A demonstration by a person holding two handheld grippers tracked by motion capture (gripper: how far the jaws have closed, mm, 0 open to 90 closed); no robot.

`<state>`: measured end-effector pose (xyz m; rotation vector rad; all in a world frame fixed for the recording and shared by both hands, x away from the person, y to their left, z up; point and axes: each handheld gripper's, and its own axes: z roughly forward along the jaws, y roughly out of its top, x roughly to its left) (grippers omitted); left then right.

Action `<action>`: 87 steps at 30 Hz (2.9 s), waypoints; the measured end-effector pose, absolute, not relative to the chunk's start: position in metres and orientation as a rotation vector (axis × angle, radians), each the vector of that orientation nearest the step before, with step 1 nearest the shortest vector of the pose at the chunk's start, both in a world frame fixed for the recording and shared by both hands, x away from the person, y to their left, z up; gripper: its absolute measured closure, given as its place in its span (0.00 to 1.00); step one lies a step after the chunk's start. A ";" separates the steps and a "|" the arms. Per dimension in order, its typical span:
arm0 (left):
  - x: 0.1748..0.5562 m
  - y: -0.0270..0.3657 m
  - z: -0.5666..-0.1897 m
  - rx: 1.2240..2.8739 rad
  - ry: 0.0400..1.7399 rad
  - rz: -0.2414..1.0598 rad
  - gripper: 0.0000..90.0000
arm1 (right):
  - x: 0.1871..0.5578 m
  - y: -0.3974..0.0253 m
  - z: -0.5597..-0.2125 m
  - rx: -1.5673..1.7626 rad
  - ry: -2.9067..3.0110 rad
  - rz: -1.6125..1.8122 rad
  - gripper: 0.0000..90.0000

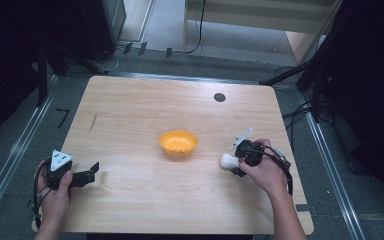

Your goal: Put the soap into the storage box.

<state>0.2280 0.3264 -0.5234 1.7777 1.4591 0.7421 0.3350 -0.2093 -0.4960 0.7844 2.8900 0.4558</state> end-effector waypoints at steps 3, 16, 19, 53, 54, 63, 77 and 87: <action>0.228 0.326 -0.523 1.778 1.459 0.743 0.00 | 0.337 -0.207 -0.495 0.777 2.896 0.458 0.34; 0.228 0.327 -0.523 1.778 1.458 0.743 0.00 | 0.346 -0.200 -0.503 0.766 2.970 0.419 0.40; 0.228 0.326 -0.523 1.777 1.457 0.744 0.00 | 0.347 -0.200 -0.504 0.769 2.975 0.414 0.41; 0.229 0.326 -0.524 1.779 1.455 0.744 0.00 | 0.347 -0.196 -0.498 0.657 2.984 0.407 0.56; 0.229 0.326 -0.524 1.780 1.457 0.744 0.00 | 0.347 -0.195 -0.496 0.655 2.982 0.405 0.56; 0.229 0.326 -0.524 1.778 1.455 0.743 0.00 | 0.352 -0.188 -0.485 0.584 2.975 0.415 0.56; 0.229 0.326 -0.524 1.778 1.453 0.744 0.00 | 0.362 -0.169 -0.465 0.483 2.964 0.438 0.56; 0.229 0.326 -0.524 1.776 1.453 0.745 0.00 | 0.371 -0.152 -0.456 0.398 2.966 0.429 0.56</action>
